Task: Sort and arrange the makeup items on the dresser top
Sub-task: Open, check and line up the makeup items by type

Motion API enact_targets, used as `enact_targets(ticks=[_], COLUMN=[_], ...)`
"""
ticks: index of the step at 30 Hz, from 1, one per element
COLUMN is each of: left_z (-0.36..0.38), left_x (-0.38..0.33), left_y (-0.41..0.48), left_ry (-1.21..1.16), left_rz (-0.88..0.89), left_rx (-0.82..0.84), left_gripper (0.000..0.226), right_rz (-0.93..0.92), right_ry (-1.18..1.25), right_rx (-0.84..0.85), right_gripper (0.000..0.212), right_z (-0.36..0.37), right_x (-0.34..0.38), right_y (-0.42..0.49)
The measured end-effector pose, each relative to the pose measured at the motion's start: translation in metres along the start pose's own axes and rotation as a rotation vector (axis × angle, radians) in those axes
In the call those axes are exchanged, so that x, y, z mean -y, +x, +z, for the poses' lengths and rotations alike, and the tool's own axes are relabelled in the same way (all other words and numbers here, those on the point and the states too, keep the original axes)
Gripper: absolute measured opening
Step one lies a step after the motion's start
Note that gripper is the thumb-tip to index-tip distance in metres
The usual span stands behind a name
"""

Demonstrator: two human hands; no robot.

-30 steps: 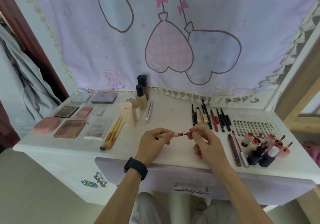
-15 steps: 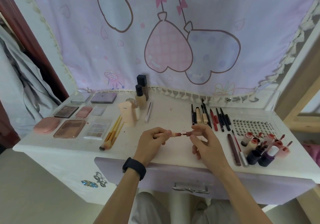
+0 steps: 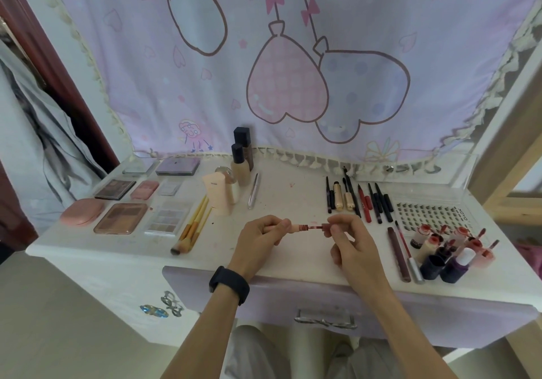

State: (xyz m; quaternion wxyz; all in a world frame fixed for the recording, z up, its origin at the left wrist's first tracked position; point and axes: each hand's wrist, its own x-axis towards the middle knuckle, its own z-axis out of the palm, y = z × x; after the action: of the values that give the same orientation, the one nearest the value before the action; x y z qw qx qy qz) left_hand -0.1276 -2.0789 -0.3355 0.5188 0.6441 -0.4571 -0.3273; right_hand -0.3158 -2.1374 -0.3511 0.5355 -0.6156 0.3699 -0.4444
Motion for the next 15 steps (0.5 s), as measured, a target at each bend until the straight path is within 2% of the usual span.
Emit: enact_targets(ticks=[5,8,11,15], left_z=[0.001,0.001,0.0,0.0], left_x=[0.001,0.0,0.001,0.001], left_y=[-0.001,-0.002,-0.002,-0.001], left_ry=[0.029,0.039,0.022,0.004], left_rz=[-0.011,-0.006,-0.008,-0.003], left_rx=[-0.004,-0.006,-0.017,-0.032], left_gripper=[0.03,0.03,0.031,0.031], right_rz=[-0.011,0.03,0.072,0.013], right_ry=[-0.016,-0.034,-0.068,-0.002], right_rx=[-0.013,0.006,-0.016,-0.054], right_gripper=[0.028,0.015,0.028,0.016], right_z=[0.0,-0.001,0.003,-0.001], right_x=[-0.001,0.005,0.003,-0.002], right_y=[-0.002,0.004,0.008,0.005])
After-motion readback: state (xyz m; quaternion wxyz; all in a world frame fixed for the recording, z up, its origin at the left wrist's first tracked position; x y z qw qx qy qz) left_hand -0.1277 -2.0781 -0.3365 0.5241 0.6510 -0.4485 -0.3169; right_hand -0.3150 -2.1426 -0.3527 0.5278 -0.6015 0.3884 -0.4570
